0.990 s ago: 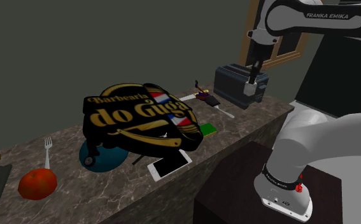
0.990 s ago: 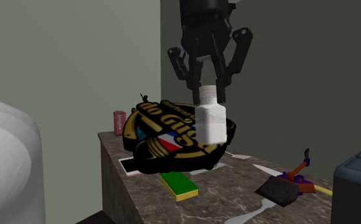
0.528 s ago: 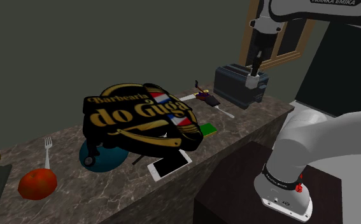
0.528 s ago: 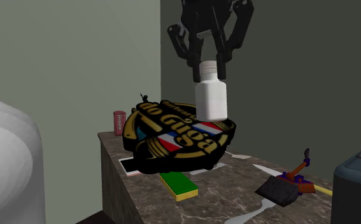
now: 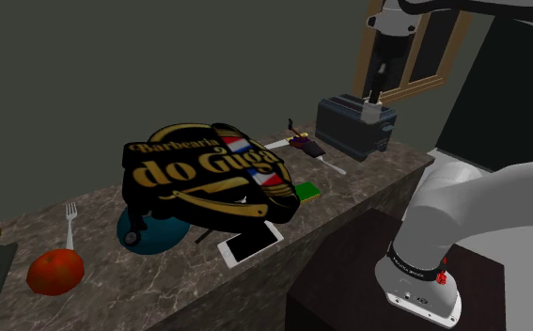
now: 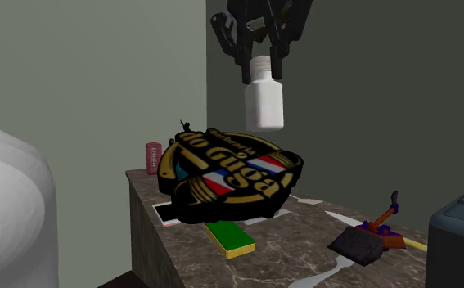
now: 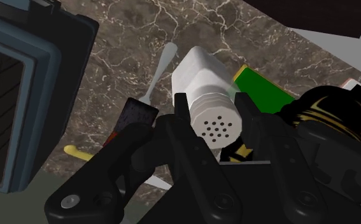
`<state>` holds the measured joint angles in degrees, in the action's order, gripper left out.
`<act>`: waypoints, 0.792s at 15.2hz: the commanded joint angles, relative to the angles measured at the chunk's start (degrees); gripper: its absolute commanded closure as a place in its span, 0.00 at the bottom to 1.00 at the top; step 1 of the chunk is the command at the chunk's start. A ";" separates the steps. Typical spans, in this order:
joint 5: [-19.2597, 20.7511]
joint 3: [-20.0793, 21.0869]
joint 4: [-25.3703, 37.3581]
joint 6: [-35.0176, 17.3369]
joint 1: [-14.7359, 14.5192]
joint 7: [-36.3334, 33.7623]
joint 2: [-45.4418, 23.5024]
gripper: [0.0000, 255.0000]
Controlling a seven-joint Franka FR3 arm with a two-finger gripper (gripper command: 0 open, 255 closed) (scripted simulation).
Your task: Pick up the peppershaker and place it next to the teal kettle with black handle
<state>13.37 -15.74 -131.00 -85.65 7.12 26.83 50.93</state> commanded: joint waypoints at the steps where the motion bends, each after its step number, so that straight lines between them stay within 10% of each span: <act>1: -1.71 2.39 -0.50 -0.16 -0.62 -2.51 -0.10 1.00; 12: -11.42 16.17 1.05 -2.72 -4.81 -17.11 -5.55 1.00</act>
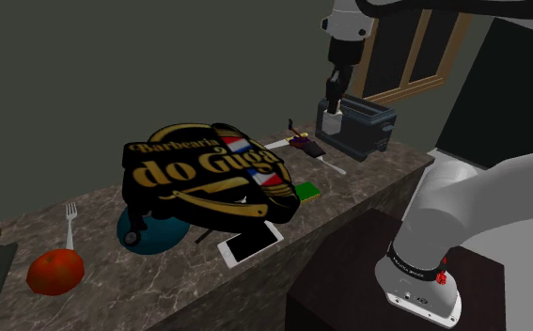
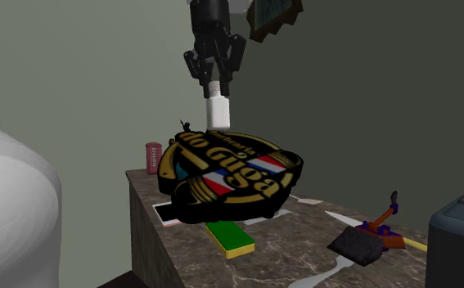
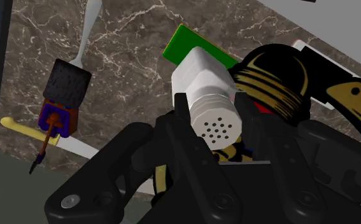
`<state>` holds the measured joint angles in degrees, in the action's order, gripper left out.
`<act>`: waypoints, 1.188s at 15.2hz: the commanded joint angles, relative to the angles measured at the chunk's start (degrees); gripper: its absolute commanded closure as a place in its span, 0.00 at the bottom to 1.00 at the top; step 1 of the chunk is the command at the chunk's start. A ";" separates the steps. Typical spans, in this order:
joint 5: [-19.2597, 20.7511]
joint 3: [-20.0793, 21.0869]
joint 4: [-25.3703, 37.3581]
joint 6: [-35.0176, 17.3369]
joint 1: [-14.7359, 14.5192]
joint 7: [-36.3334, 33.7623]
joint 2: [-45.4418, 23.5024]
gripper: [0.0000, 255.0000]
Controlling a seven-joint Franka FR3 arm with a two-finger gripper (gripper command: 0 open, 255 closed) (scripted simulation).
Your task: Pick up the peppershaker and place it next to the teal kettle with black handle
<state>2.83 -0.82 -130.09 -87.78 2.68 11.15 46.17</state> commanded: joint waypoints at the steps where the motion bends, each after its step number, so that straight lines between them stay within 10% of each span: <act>1: -1.63 2.45 0.66 -0.90 -0.73 -2.72 -1.66 1.00; 18: -6.98 22.04 19.25 -5.20 -4.04 -24.77 -24.37 1.00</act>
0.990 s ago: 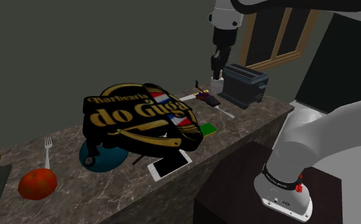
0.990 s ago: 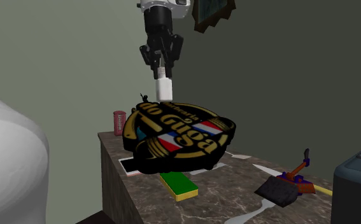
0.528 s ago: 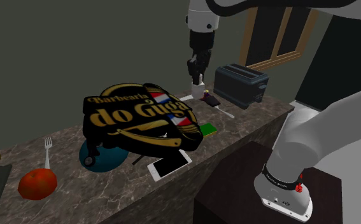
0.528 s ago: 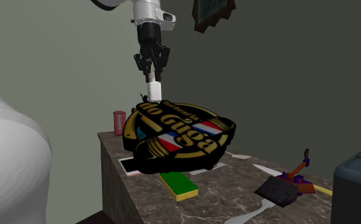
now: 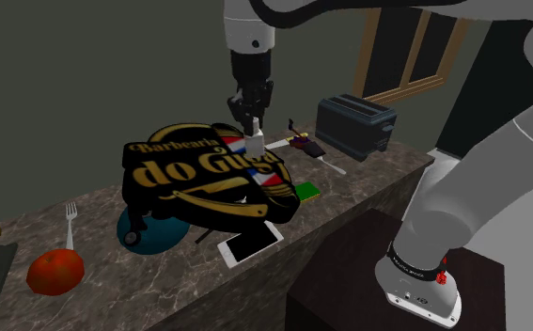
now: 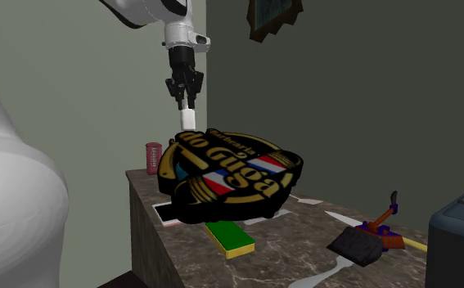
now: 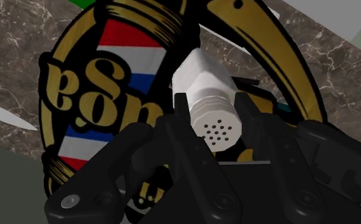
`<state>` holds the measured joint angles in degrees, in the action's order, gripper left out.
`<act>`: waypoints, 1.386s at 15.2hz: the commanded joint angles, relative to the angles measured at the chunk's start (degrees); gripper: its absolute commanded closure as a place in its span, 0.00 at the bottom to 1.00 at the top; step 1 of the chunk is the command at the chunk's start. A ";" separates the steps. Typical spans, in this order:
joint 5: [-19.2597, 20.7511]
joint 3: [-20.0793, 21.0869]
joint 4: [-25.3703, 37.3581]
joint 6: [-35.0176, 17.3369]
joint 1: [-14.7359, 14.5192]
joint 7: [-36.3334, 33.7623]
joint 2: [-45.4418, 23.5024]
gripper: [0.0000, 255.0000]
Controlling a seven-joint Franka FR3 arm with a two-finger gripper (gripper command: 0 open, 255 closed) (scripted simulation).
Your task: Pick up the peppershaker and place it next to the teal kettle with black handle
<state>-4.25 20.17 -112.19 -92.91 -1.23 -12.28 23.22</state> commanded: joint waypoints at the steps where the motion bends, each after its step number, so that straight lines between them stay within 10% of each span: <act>1: 0.41 2.20 3.06 -0.14 -0.23 -2.75 -3.23 1.00; 11: 9.76 13.01 25.39 2.64 -3.99 -18.43 -25.65 1.00; 18: 22.88 15.44 52.72 12.06 -16.53 -27.74 -47.76 1.00; 21: 21.80 15.35 47.88 8.72 -15.18 -27.85 -46.14 1.00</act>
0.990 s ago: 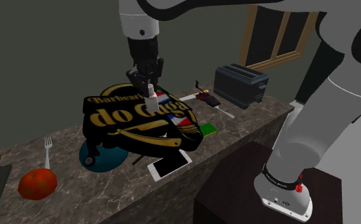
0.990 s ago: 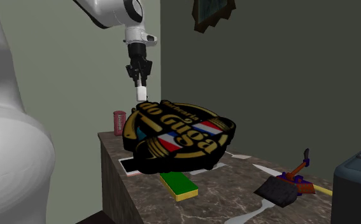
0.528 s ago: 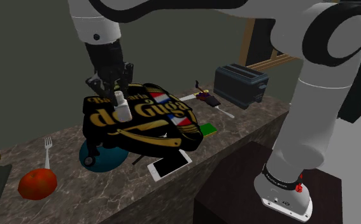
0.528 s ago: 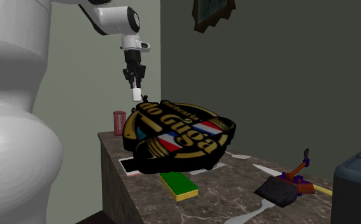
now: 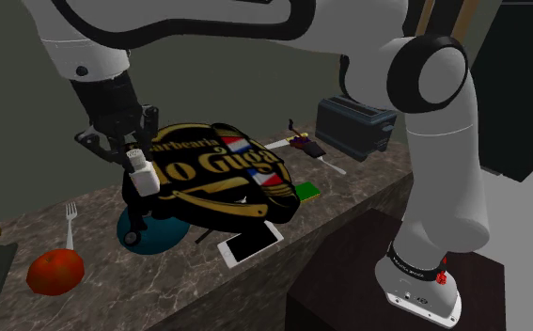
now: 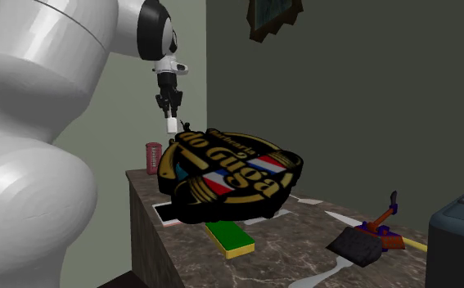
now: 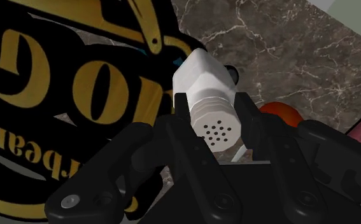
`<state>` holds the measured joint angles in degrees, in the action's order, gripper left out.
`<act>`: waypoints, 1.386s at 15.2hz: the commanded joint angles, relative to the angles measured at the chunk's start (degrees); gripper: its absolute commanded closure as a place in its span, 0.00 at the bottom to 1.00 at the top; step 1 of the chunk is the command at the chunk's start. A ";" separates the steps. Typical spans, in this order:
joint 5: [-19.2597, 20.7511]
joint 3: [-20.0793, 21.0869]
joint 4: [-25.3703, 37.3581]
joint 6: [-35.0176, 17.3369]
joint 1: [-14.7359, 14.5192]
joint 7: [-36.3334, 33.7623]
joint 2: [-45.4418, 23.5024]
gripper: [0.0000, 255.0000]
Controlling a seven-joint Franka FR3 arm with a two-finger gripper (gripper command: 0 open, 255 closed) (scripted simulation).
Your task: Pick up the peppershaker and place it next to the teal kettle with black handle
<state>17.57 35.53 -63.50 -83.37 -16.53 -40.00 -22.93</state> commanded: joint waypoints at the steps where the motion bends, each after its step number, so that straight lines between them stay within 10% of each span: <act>1: -0.28 0.03 -2.28 -1.87 0.55 -0.18 0.45 1.00; 21: -2.83 -2.37 -22.87 -19.27 2.91 -0.87 4.32 1.00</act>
<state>11.25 34.29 -86.62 -104.28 -13.64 -41.37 -17.68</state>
